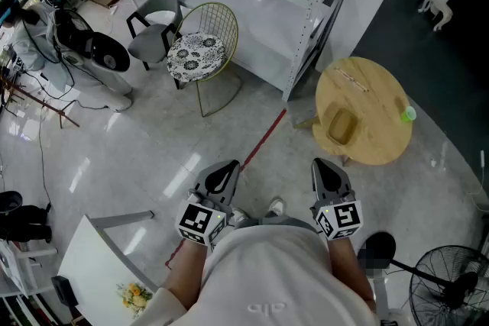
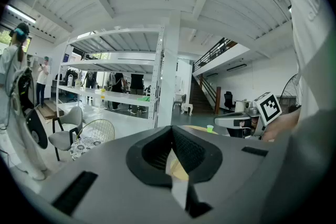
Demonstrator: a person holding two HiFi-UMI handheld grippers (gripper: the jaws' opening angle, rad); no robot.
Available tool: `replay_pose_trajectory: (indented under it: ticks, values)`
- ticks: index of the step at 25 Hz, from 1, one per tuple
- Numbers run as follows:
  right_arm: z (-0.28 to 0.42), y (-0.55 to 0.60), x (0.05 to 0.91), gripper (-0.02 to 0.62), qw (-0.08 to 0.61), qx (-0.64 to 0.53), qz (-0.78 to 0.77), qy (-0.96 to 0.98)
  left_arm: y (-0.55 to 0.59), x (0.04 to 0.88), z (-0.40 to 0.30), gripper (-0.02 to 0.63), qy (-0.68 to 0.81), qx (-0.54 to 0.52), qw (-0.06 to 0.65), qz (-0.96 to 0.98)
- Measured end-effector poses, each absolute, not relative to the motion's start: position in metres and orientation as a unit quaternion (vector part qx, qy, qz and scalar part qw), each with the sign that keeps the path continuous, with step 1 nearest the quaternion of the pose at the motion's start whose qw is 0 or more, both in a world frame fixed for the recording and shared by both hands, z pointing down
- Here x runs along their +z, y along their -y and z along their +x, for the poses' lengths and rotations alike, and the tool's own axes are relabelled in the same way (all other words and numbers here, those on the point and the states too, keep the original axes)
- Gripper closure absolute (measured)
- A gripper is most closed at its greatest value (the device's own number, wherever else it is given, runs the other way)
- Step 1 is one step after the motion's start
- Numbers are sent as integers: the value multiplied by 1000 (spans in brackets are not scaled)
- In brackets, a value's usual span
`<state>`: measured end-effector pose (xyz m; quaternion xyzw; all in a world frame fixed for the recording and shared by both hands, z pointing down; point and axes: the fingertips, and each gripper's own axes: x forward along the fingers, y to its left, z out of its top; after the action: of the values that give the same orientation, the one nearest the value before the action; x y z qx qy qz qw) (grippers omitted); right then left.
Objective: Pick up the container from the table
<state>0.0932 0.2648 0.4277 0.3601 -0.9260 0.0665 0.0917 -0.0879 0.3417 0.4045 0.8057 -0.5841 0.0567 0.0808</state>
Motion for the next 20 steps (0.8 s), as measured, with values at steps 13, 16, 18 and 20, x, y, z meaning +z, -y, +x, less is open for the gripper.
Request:
replay_pose_trajectory:
  ticks: [13, 16, 18, 20]
  values:
    - [144, -215, 430, 571, 53, 94, 355, 929, -274, 404, -22, 589, 559, 72, 84, 821]
    - [161, -201, 436, 571, 55, 101, 357, 927, -255, 409, -5, 589, 551, 76, 93, 826]
    - [171, -193, 440, 571, 58, 105, 360, 925, -244, 411, 6, 590, 545, 77, 98, 829]
    - [177, -183, 445, 571, 63, 110, 365, 922, -231, 416, 13, 589, 538, 80, 102, 833]
